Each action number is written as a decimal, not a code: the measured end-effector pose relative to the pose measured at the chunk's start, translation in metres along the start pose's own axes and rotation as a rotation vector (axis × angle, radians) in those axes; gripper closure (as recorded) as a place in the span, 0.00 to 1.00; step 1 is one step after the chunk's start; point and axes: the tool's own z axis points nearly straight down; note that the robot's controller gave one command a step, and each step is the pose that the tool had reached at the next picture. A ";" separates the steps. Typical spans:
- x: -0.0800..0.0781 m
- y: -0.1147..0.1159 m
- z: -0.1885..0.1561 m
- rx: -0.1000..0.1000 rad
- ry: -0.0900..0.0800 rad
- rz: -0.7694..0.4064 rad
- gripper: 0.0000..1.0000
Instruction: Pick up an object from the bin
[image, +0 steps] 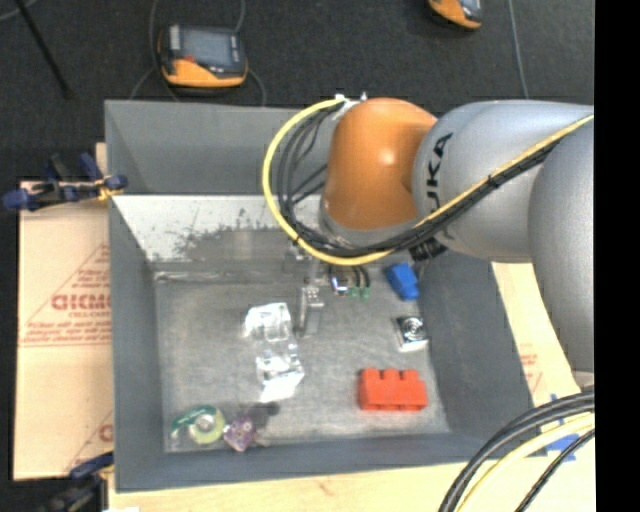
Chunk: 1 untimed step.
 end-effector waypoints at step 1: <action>-0.030 0.010 0.085 0.000 -0.012 -0.290 0.00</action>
Offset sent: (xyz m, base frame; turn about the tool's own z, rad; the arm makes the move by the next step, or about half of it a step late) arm 0.0289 0.0109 -0.1032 -0.2924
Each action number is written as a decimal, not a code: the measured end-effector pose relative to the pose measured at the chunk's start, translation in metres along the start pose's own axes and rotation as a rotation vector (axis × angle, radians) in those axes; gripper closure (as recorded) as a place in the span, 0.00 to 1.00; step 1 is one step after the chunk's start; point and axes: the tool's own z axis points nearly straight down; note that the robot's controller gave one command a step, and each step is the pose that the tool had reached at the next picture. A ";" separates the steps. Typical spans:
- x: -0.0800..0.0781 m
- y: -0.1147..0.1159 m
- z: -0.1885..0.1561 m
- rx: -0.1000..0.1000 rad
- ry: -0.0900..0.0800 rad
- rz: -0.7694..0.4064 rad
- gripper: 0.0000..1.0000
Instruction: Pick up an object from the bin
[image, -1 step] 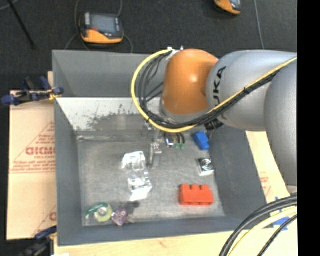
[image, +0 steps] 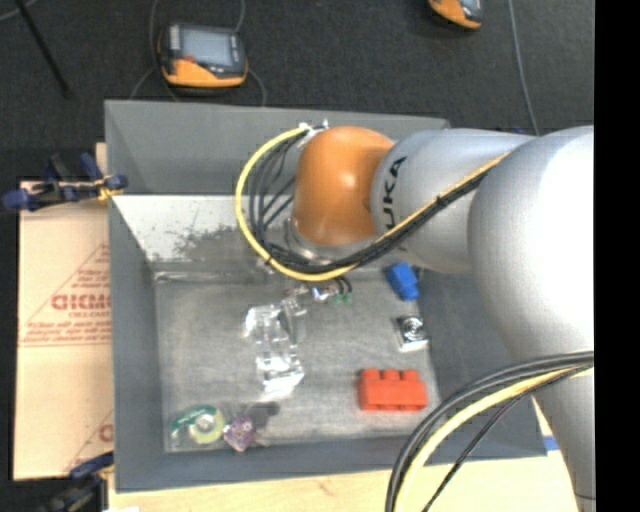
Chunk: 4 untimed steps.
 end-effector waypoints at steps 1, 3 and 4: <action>0.001 -0.001 0.008 0.000 -0.002 -0.264 0.00; -0.009 -0.022 -0.178 0.001 0.003 0.153 1.00; 0.031 -0.012 -0.096 -0.004 0.018 -0.212 1.00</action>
Offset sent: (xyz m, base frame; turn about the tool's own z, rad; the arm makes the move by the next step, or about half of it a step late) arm -0.0074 -0.0023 -0.0189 -0.2669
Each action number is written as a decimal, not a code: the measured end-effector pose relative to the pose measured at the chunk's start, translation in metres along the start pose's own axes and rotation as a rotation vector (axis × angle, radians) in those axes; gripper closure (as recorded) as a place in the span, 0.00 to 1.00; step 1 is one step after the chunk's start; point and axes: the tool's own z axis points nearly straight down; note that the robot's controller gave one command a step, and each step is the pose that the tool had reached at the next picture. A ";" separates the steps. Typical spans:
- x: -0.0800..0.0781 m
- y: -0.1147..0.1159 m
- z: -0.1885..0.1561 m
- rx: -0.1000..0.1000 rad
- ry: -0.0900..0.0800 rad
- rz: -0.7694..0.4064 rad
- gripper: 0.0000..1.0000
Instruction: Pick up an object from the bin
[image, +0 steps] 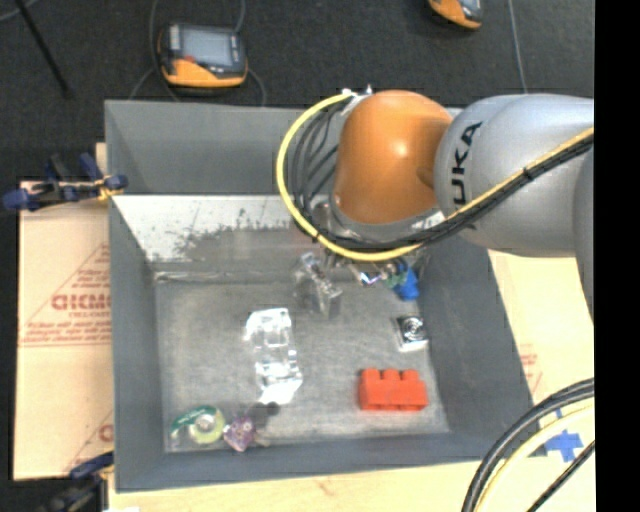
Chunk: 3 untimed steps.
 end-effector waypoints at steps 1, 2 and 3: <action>0.017 0.071 0.070 -0.003 -0.002 -0.095 1.00; 0.016 0.068 0.068 0.001 -0.005 -0.089 0.00; 0.024 0.028 0.113 0.002 -0.003 -0.410 0.00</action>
Offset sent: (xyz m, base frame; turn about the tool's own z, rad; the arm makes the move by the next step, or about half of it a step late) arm -0.0479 0.0514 -0.0688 -0.0885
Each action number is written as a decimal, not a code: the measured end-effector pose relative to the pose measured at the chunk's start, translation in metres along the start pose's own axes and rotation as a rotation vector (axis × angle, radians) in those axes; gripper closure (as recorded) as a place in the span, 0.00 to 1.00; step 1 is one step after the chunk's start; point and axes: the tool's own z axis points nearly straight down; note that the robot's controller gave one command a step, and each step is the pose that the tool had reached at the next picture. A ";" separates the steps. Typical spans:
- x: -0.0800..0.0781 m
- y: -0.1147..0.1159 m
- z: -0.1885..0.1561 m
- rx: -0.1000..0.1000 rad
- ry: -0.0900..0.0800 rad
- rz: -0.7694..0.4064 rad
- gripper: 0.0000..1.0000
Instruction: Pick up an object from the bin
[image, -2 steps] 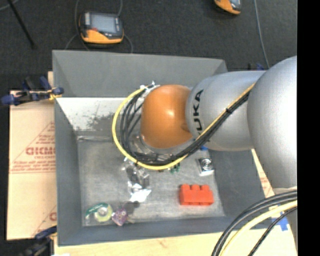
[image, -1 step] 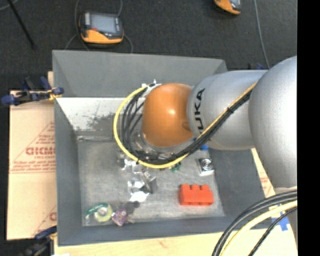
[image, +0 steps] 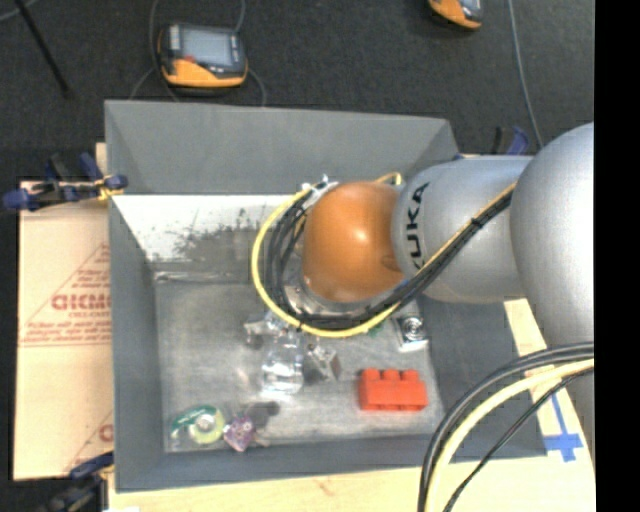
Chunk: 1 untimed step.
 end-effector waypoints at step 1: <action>-0.001 0.000 -0.001 0.000 -0.002 0.002 1.00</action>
Offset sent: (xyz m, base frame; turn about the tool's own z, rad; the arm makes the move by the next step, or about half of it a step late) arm 0.0000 0.0000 0.0000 0.0000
